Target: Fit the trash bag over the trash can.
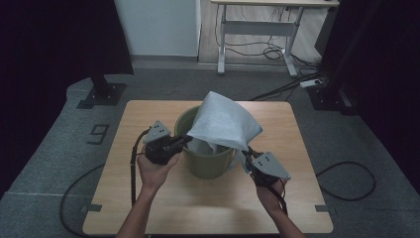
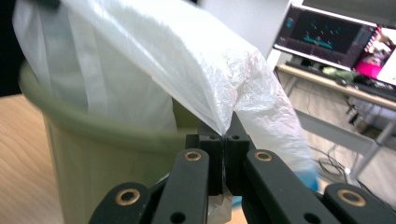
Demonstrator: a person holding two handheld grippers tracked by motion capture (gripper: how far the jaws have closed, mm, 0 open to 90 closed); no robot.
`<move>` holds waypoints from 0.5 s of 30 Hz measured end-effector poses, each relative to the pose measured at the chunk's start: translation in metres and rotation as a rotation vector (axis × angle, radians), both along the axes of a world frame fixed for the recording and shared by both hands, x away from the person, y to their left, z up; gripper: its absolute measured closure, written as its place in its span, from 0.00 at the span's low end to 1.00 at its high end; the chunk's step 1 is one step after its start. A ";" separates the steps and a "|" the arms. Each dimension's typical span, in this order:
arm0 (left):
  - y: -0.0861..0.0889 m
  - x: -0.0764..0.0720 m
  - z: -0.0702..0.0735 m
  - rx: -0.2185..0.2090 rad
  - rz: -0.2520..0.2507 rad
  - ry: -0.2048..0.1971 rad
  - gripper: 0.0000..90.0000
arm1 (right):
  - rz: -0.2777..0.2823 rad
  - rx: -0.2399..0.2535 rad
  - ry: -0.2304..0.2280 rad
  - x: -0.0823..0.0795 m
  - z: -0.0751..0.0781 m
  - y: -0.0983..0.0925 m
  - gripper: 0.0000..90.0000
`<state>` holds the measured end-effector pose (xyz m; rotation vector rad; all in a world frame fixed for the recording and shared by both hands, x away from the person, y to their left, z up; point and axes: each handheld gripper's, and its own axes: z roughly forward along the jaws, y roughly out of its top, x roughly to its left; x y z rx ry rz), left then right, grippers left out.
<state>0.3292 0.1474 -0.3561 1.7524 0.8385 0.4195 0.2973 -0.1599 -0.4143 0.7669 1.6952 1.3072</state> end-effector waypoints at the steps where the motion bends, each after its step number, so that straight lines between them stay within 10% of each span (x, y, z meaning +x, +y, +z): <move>1: 0.003 0.001 -0.001 -0.003 0.007 0.005 0.99 | 0.011 0.005 -0.002 0.001 0.004 0.001 0.98; 7: 0.014 0.005 -0.006 -0.023 -0.003 0.020 0.85 | 0.067 -0.011 -0.007 0.005 0.024 0.011 0.98; 15: 0.010 -0.003 0.010 0.023 0.049 -0.071 0.44 | 0.082 -0.047 0.021 0.010 0.032 0.013 0.98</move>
